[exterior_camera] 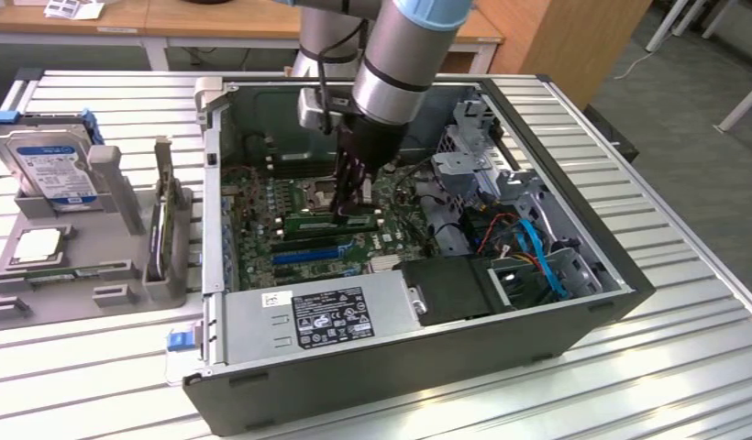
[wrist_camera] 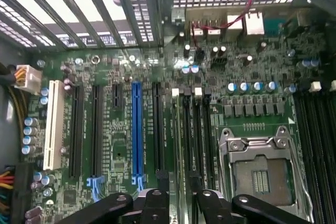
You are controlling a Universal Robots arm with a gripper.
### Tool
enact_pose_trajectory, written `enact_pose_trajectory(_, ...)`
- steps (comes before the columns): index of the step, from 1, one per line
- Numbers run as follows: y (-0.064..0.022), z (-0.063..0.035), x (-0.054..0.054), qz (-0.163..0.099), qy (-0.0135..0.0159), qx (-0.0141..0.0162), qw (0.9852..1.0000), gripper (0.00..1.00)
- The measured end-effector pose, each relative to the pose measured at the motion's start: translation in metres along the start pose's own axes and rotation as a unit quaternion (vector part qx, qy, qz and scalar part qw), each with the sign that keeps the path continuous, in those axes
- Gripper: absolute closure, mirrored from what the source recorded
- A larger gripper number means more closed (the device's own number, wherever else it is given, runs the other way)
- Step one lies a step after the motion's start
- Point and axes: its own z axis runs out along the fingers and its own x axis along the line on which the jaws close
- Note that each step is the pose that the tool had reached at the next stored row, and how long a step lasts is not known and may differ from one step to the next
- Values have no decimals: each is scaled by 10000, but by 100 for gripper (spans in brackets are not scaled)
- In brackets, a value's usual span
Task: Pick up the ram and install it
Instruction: 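Insert the ram into the slot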
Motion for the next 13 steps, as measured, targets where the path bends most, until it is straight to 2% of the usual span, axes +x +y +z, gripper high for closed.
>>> enact_pose_trajectory(3,10,2,-2,0,-1,2,10000,73)
enact_pose_trajectory(8,179,39,-3,2,0,57,10000,73)
enact_pose_trajectory(11,199,49,-12,0,-1,78,10000,73)
enact_pose_trajectory(12,204,55,-46,0,-4,107,9999,73)
enact_pose_trajectory(13,204,55,-23,2,-2,107,9999,73)
